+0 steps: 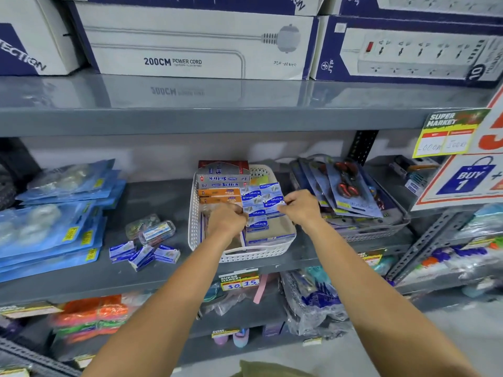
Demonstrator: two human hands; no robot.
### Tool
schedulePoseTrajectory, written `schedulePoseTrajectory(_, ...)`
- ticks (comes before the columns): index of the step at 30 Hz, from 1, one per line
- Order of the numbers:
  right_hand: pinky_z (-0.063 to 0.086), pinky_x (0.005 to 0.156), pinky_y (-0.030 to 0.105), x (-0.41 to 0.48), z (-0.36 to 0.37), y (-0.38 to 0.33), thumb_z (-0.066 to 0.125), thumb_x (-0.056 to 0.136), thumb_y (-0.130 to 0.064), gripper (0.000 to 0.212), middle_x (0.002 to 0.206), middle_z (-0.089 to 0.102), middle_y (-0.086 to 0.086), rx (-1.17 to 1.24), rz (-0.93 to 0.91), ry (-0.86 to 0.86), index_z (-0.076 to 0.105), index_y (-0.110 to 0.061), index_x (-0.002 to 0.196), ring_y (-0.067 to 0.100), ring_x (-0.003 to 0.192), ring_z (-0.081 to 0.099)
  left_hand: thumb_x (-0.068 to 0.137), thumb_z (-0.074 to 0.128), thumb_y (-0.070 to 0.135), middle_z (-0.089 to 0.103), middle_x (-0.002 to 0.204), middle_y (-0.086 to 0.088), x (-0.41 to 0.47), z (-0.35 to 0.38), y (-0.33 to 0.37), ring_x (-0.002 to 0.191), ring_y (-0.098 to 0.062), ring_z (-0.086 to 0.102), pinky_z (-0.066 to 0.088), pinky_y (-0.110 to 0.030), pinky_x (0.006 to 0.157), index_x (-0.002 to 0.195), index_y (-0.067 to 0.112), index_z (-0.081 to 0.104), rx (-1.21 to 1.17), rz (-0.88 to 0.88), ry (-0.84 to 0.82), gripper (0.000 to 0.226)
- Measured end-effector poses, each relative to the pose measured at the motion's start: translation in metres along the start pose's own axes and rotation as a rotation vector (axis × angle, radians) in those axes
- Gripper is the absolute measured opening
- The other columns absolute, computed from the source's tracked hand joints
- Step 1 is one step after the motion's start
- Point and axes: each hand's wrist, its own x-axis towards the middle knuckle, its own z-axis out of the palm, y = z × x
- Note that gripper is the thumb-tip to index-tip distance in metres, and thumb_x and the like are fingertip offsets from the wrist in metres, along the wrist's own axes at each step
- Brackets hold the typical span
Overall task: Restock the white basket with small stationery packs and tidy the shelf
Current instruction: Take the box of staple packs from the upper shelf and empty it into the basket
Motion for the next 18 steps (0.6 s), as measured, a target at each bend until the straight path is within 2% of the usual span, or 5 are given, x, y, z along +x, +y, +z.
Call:
schedulePoseTrajectory(2, 0.042, 0.056, 0.026, 0.006, 0.005, 0.002, 0.069, 0.076, -0.014, 0.014, 0.063, 0.063, 0.009, -0.042, 0.022, -0.009, 0.068, -0.001, 0.07, 0.02, 0.063, 0.055, 0.084, 0.069, 0.013, 0.072, 0.102, -0.009, 0.008, 0.004, -0.003, 0.09, -0.025, 0.068, 0.055, -0.039, 0.089, 0.095, 0.011, 0.074, 0.008, -0.021, 0.021, 0.013)
schedulePoseTrajectory(4, 0.046, 0.06, 0.026, 0.012, 0.009, 0.005, 0.07, 0.076, -0.014, 0.012, 0.068, 0.064, 0.01, -0.086, 0.037, -0.015, 0.071, -0.002, 0.073, 0.023, 0.068, 0.061, 0.083, 0.07, 0.011, 0.072, 0.105, -0.01, 0.015, 0.008, -0.005, 0.093, -0.026, 0.067, 0.053, -0.037, 0.092, 0.102, 0.008, 0.073, 0.012, -0.032, 0.021, 0.019)
schedulePoseTrajectory(7, 0.049, 0.064, 0.027, 0.02, 0.014, 0.007, 0.072, 0.077, -0.016, 0.011, 0.08, 0.07, 0.01, -0.172, 0.076, -0.031, 0.072, -0.006, 0.078, 0.027, 0.079, 0.066, 0.084, 0.07, 0.012, 0.071, 0.105, -0.009, 0.022, 0.012, -0.007, 0.093, -0.025, 0.067, 0.05, -0.027, 0.085, 0.099, 0.008, 0.073, 0.081, -0.044, -0.014, 0.016)
schedulePoseTrajectory(10, 0.042, 0.057, 0.024, 0.025, 0.02, 0.007, 0.072, 0.077, -0.019, 0.02, 0.067, 0.057, 0.004, -0.257, 0.097, -0.054, 0.057, -0.014, 0.064, 0.026, 0.071, 0.058, 0.083, 0.071, 0.017, 0.073, 0.102, -0.008, 0.028, 0.016, -0.011, 0.089, -0.023, 0.067, 0.051, -0.029, 0.08, 0.089, 0.012, 0.074, 0.172, -0.044, -0.039, 0.008)
schedulePoseTrajectory(18, 0.051, 0.073, 0.031, 0.031, 0.037, 0.01, 0.074, 0.08, -0.018, 0.025, 0.106, 0.07, 0.007, -0.421, 0.142, -0.127, 0.067, -0.012, 0.104, 0.027, 0.096, 0.067, 0.084, 0.071, 0.025, 0.071, 0.109, -0.009, 0.039, 0.026, -0.025, 0.1, -0.025, 0.067, 0.052, -0.033, 0.085, 0.098, 0.012, 0.073, 0.332, -0.063, -0.045, 0.019)
